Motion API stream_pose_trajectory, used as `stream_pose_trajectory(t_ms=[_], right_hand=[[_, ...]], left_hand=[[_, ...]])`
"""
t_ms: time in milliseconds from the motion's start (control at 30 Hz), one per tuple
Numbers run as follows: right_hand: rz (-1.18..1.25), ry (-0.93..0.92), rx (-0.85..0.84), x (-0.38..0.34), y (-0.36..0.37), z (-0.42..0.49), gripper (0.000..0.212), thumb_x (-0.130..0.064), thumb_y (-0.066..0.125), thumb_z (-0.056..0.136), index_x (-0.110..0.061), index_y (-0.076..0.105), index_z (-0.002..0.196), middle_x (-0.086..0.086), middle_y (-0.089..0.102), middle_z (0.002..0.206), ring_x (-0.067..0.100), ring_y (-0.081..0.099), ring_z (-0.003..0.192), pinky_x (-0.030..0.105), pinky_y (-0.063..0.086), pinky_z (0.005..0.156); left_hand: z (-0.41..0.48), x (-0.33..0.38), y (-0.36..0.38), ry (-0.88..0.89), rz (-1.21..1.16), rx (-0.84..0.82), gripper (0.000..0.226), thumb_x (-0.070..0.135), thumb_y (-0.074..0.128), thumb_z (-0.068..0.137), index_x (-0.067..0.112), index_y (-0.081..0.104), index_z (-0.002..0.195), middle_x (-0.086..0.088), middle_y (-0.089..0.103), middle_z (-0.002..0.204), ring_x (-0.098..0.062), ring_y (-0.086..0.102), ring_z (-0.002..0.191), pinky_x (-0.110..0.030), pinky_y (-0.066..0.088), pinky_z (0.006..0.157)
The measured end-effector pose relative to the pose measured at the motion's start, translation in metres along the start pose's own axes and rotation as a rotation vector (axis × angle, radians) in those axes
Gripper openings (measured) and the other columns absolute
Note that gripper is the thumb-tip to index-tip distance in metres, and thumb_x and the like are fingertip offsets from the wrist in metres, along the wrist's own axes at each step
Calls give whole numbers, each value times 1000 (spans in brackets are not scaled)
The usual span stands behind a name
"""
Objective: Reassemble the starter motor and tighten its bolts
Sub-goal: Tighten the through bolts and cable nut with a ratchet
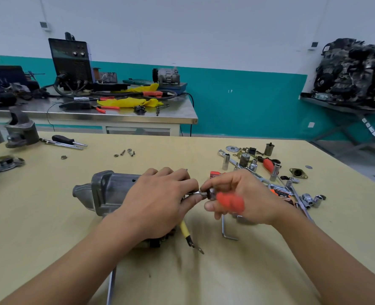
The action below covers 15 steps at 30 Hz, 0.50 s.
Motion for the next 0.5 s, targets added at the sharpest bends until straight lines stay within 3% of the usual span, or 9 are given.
stream_pose_trajectory(t_ms=[33, 100, 200, 300, 367, 433, 500], right_hand=[[-18, 21, -5, 0, 1, -1, 22, -19, 81, 82, -24, 76, 103, 2, 77, 84, 20, 73, 66, 21, 54, 59], [-19, 92, -23, 5, 5, 0, 32, -44, 72, 81, -21, 73, 103, 4, 78, 88, 22, 71, 60, 23, 53, 56], [88, 197, -43, 15, 12, 1, 44, -54, 64, 81, -14, 71, 96, 12, 77, 83, 19, 65, 50, 25, 50, 50], [40, 117, -13, 12, 3, 1, 32, -39, 77, 80, -15, 72, 101, 10, 76, 82, 19, 67, 57, 26, 53, 56], [0, 17, -7, 4, 0, 2, 24, -10, 83, 78, -16, 76, 100, 6, 76, 80, 19, 71, 67, 28, 57, 65], [17, -10, 0, 3, 1, 2, 36, 13, 77, 75, -15, 78, 98, 4, 76, 81, 18, 72, 73, 30, 59, 71], [31, -6, 3, 3, 2, 1, 31, 3, 81, 77, -19, 78, 98, 4, 76, 81, 21, 72, 70, 31, 58, 69]], left_hand=[[0, -1, 0, -1, -5, -3, 48, 66, 12, 94, 41, 49, 112, 18, 53, 118, -11, 51, 107, -35, 40, 91], [0, -2, 0, 0, -24, -14, 46, 68, 16, 93, 43, 48, 115, 18, 53, 119, -11, 51, 107, -35, 41, 92], [0, -1, 1, 13, -18, -14, 40, 63, 18, 98, 44, 48, 115, 19, 52, 121, -11, 50, 109, -36, 40, 93], [0, 1, 0, 18, -20, -15, 45, 62, 11, 98, 43, 49, 112, 19, 51, 119, -11, 50, 107, -36, 40, 92], [-1, 1, -2, 15, -18, -6, 51, 63, 6, 95, 41, 50, 109, 18, 52, 117, -12, 50, 105, -37, 40, 91], [0, 1, -2, 13, -1, -3, 54, 63, 4, 94, 40, 50, 109, 17, 53, 117, -13, 50, 106, -37, 40, 90], [0, 1, -1, 11, -10, -10, 54, 64, 6, 94, 39, 51, 110, 17, 53, 116, -12, 50, 105, -36, 40, 90]])
Point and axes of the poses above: each hand's wrist, its own z-axis towards the middle knuckle, its own y-axis out of the palm, x = y × z, the point moved 9 cm from there along z, towards the middle knuckle
